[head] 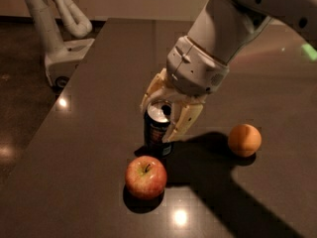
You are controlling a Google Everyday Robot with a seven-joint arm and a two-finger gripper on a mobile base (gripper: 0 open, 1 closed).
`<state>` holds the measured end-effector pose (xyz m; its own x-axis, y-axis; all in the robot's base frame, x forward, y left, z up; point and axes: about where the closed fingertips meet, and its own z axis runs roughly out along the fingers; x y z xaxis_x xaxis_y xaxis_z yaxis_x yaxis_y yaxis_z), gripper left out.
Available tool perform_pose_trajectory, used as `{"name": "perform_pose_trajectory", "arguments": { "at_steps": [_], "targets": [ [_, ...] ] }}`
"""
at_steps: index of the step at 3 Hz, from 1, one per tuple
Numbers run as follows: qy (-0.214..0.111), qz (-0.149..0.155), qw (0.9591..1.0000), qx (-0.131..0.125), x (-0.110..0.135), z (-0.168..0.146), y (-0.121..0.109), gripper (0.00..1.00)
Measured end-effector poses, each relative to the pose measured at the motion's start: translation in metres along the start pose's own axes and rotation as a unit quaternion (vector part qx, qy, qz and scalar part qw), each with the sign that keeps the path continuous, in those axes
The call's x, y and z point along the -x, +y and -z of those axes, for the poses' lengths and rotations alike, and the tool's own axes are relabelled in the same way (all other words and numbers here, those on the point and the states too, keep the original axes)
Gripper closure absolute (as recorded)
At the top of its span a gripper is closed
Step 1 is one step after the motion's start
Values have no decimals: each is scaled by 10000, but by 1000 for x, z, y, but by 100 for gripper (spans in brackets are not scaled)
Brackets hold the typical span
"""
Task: Move pepsi can near apple
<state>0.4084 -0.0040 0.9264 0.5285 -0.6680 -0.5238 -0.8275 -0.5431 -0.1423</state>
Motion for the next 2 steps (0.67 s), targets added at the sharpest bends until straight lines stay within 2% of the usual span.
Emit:
{"name": "perform_pose_trajectory", "arguments": {
  "at_steps": [1, 2],
  "targets": [
    [84, 208, 9995, 224, -5, -13, 6, 75],
    [159, 307, 9989, 320, -8, -19, 7, 51]
  ]
}}
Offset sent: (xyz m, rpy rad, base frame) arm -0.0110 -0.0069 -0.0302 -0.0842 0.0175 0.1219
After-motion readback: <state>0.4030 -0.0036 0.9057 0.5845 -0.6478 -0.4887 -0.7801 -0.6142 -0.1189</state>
